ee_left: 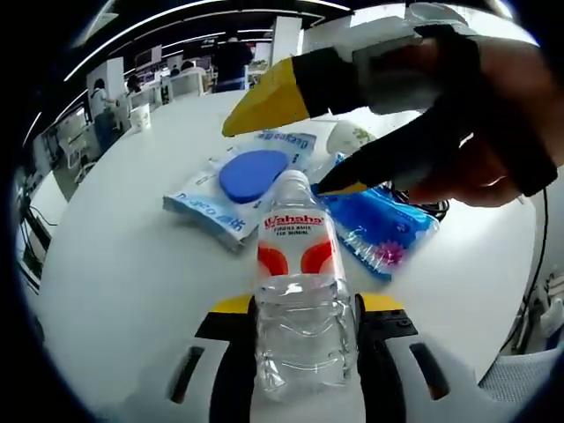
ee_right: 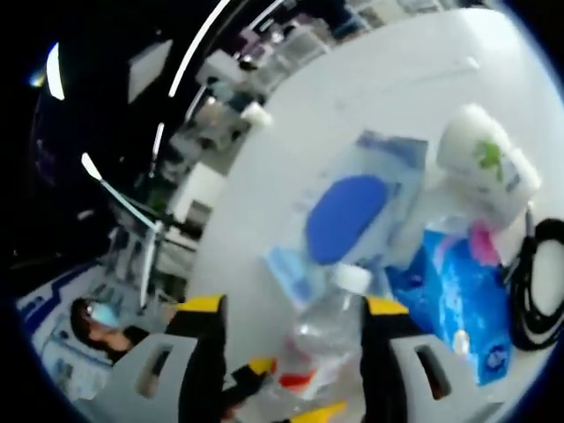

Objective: Arrange the tabletop items into an orderly group along one side of the table until the central work area is clear of visible clutter.

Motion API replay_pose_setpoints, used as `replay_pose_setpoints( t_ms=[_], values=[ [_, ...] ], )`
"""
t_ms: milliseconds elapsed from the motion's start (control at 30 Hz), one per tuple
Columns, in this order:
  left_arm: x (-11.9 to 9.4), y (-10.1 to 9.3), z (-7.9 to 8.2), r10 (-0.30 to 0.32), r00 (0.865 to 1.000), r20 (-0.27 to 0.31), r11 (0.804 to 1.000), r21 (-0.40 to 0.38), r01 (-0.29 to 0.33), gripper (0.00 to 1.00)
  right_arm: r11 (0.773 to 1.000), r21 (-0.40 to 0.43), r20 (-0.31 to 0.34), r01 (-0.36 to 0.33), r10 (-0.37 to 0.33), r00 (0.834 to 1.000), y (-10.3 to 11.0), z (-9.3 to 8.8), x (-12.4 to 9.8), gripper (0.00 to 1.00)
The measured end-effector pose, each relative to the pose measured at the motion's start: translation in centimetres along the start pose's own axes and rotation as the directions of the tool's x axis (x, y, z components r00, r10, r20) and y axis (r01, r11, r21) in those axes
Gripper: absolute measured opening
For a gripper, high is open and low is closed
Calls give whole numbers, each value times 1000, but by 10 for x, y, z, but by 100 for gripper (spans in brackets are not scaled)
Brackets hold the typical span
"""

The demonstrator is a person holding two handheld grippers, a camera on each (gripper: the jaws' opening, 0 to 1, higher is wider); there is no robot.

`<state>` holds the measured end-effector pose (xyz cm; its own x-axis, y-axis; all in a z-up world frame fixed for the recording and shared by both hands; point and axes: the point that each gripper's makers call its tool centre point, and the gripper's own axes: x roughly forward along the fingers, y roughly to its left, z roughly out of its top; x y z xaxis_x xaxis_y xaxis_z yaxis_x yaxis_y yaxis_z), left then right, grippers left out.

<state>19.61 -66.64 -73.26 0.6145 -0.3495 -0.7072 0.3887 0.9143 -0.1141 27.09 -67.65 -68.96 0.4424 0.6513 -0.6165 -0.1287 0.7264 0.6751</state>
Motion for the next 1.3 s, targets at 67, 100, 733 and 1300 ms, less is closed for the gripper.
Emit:
replay_pose_setpoints(
  t_ms=[67, 100, 733, 1300],
  values=[
    [0, 0, 0, 1, 1000, 5, 1000, 0, -1, 42, 1000, -7, 2, 4, -4, 1000, 2, -1, 3, 57],
    [0, 0, 0, 3, 1000, 8, 1000, -8, -3, 42, 1000, -9, -2, 10, -10, 1000, 2, -1, 5, 57],
    [0, -2, 1, 1, 999, 48, 1000, 26, -2, 41, 992, 29, -38, 126, -124, 991, -27, -11, 24, 35],
    [-6, -3, -1, 0, 998, 67, 999, 32, -2, 41, 981, 163, 25, 106, -111, 993, -30, -1, 25, 22]
  ],
)
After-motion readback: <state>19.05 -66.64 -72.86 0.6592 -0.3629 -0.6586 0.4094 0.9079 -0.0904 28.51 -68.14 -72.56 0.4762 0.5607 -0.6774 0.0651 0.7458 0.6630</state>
